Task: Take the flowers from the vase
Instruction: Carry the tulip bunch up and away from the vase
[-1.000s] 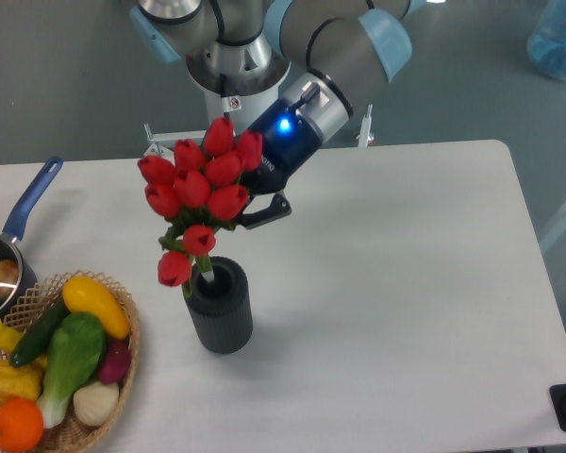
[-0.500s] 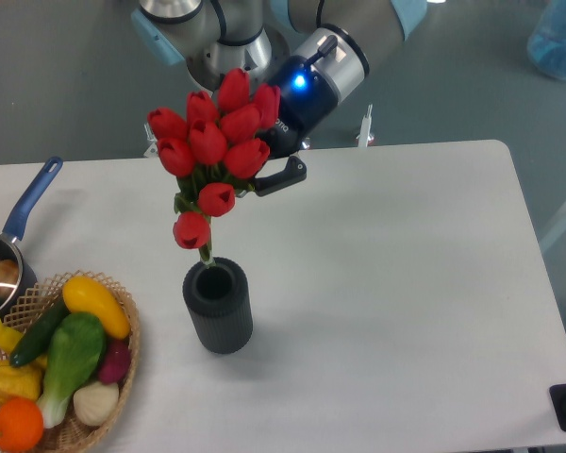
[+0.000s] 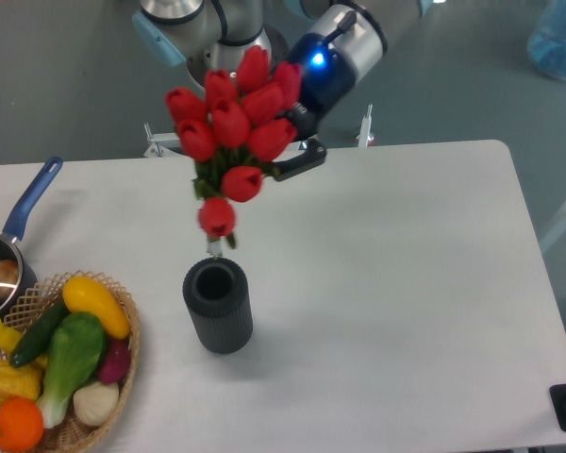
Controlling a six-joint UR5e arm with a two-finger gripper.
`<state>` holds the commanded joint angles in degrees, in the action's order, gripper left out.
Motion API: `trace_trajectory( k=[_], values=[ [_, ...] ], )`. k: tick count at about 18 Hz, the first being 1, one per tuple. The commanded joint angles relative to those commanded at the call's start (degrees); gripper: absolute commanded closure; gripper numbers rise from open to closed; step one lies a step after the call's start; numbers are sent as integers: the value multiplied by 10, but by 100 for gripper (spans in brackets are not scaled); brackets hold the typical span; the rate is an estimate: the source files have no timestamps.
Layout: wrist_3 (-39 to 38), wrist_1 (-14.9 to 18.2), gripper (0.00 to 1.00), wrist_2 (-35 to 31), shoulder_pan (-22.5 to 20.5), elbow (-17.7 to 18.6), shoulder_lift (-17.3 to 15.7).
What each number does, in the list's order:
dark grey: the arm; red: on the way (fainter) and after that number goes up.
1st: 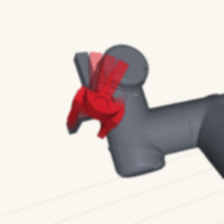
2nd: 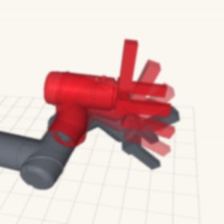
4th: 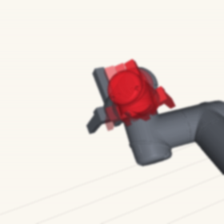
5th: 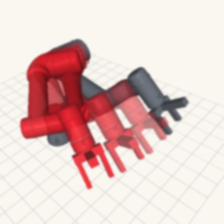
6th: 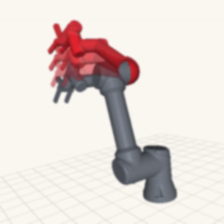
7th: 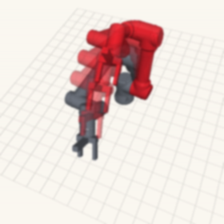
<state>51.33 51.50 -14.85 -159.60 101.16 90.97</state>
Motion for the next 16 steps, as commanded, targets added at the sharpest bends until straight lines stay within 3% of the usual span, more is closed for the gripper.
trace_trajectory(
  k=[9, 16],
  values=[
    [7, -5, 60, -22, -58, -23, 39],
    [6, -5, 60, -22, -70, -15, 34]
  ],
)
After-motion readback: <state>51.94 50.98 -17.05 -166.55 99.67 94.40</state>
